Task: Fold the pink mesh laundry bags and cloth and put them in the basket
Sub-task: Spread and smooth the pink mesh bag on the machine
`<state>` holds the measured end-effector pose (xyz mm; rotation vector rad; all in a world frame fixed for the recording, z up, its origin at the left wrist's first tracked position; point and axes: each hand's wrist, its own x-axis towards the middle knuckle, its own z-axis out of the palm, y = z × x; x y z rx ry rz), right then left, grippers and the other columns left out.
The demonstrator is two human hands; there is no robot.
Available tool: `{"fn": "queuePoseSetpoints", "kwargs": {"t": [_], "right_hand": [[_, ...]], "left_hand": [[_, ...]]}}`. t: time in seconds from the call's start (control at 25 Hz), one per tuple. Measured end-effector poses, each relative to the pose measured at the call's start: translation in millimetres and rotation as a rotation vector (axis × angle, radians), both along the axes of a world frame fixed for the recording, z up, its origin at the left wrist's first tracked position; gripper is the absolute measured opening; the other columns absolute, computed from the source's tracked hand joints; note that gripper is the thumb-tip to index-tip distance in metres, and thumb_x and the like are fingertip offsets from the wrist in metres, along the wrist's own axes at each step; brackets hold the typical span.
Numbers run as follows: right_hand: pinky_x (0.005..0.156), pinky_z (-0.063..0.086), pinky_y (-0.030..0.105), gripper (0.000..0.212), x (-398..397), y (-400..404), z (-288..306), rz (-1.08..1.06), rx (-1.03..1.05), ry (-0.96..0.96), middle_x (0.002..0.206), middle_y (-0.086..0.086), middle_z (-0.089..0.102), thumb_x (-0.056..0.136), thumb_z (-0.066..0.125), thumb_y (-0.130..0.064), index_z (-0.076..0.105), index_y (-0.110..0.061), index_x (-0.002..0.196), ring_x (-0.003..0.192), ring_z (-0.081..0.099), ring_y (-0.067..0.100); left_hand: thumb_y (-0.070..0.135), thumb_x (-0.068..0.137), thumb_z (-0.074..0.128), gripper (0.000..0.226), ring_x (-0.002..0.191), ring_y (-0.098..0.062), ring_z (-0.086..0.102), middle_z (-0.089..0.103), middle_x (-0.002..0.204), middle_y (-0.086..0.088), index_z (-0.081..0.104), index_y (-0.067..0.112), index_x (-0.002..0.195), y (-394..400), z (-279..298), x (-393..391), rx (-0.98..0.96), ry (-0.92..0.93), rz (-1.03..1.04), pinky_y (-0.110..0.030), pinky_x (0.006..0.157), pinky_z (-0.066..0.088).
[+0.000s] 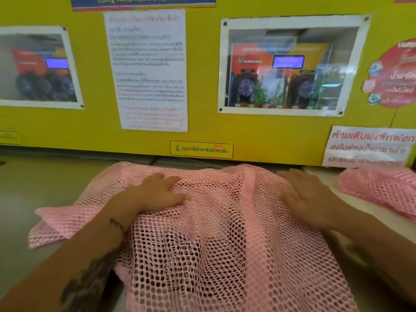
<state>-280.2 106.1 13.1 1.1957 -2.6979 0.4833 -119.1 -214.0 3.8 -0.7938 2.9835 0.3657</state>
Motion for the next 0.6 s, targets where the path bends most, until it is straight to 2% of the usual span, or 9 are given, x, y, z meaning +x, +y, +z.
{"fn": "queuePoseSetpoints", "kwargs": {"t": [0.08, 0.12, 0.2, 0.24, 0.36, 0.44, 0.48, 0.56, 0.6], "right_hand": [[0.114, 0.025, 0.043, 0.062, 5.0, -8.2, 0.8, 0.074, 0.063, -0.058, 0.155, -0.005, 0.036, 0.094, 0.033, -0.062, 0.029, -0.035, 0.150, 0.143, 0.032, 0.021], [0.117, 0.019, 0.045, 0.064, 6.8, -10.7, 1.7, 0.090, 0.177, -0.119, 0.159, -0.007, 0.028, 0.094, 0.032, -0.064, 0.022, -0.037, 0.152, 0.147, 0.025, 0.019], [0.119, 0.009, 0.054, 0.072, -2.1, -6.0, 5.1, 0.001, 0.406, -0.190, 0.164, -0.008, 0.014, 0.091, 0.031, -0.070, 0.013, -0.040, 0.154, 0.150, 0.014, 0.017], [0.118, 0.010, 0.056, 0.074, -8.4, 1.4, 8.1, -0.069, 0.432, -0.208, 0.164, -0.008, 0.014, 0.090, 0.035, -0.070, 0.015, -0.040, 0.154, 0.150, 0.015, 0.018], [0.119, 0.016, 0.052, 0.075, -13.8, 26.2, 14.9, -0.162, 0.237, -0.110, 0.164, -0.006, 0.019, 0.088, 0.052, -0.060, 0.023, -0.034, 0.153, 0.148, 0.021, 0.020], [0.120, 0.015, 0.050, 0.076, -6.0, 25.8, 12.2, -0.074, 0.061, -0.034, 0.164, -0.003, 0.018, 0.089, 0.056, -0.052, 0.021, -0.032, 0.154, 0.150, 0.015, 0.020], [0.121, 0.012, 0.049, 0.077, 0.1, 20.2, 10.4, -0.007, 0.010, -0.046, 0.164, -0.003, 0.016, 0.089, 0.054, -0.055, 0.019, -0.034, 0.154, 0.150, 0.012, 0.018], [0.122, 0.007, 0.051, 0.083, 10.3, 5.8, 4.2, 0.095, 0.096, -0.141, 0.165, -0.006, 0.005, 0.082, 0.042, -0.074, 0.011, -0.042, 0.153, 0.151, 0.001, 0.016], [0.121, 0.005, 0.052, 0.087, 13.0, 1.1, 2.1, 0.111, 0.234, -0.200, 0.166, -0.006, -0.001, 0.079, 0.036, -0.082, 0.006, -0.046, 0.153, 0.152, -0.003, 0.018]], "left_hand": [[0.099, 0.046, 0.031, 0.114, 0.149, -0.029, 0.014, 0.011, 0.163, -0.003, 0.019, 0.048, 0.147, 6.2, 2.0, -4.5, 0.004, 0.020, -0.019, -0.065, 0.114, 0.014], [0.096, 0.050, 0.033, 0.110, 0.149, -0.028, 0.015, 0.011, 0.163, -0.001, 0.020, 0.048, 0.147, 10.3, 3.4, -6.0, 0.003, 0.043, -0.015, -0.065, 0.114, 0.015], [0.091, 0.054, 0.035, 0.104, 0.148, -0.028, 0.017, 0.012, 0.163, 0.001, 0.021, 0.048, 0.147, 15.2, 4.2, -6.1, -0.037, 0.084, -0.005, -0.065, 0.114, 0.015], [0.089, 0.054, 0.036, 0.103, 0.147, -0.029, 0.018, 0.013, 0.163, 0.000, 0.021, 0.047, 0.147, 16.0, 5.1, -4.5, -0.062, 0.097, -0.001, -0.064, 0.114, 0.016], [0.088, 0.052, 0.035, 0.108, 0.145, -0.032, 0.023, 0.016, 0.161, -0.006, 0.019, 0.043, 0.149, 13.0, 7.0, 1.9, -0.062, 0.073, -0.003, -0.061, 0.114, 0.022], [0.095, 0.052, 0.031, 0.116, 0.146, -0.035, 0.020, 0.015, 0.161, -0.011, 0.012, 0.038, 0.151, 16.2, 7.2, 7.0, -0.058, -0.008, -0.014, -0.059, 0.114, 0.023], [0.095, 0.059, 0.029, 0.112, 0.147, -0.037, 0.016, 0.013, 0.162, -0.014, 0.008, 0.035, 0.152, 19.6, 8.3, 9.3, -0.062, -0.057, -0.017, -0.059, 0.116, 0.019], [0.086, 0.073, 0.026, 0.098, 0.148, -0.041, 0.006, 0.003, 0.162, -0.018, 0.001, 0.035, 0.153, 31.6, 11.8, 13.9, -0.078, -0.160, -0.003, -0.057, 0.119, 0.010], [0.087, 0.071, 0.022, 0.099, 0.148, -0.042, 0.002, 0.000, 0.163, -0.019, -0.001, 0.038, 0.153, 37.8, 15.0, 16.9, -0.081, -0.200, 0.009, -0.057, 0.119, 0.007]]}}
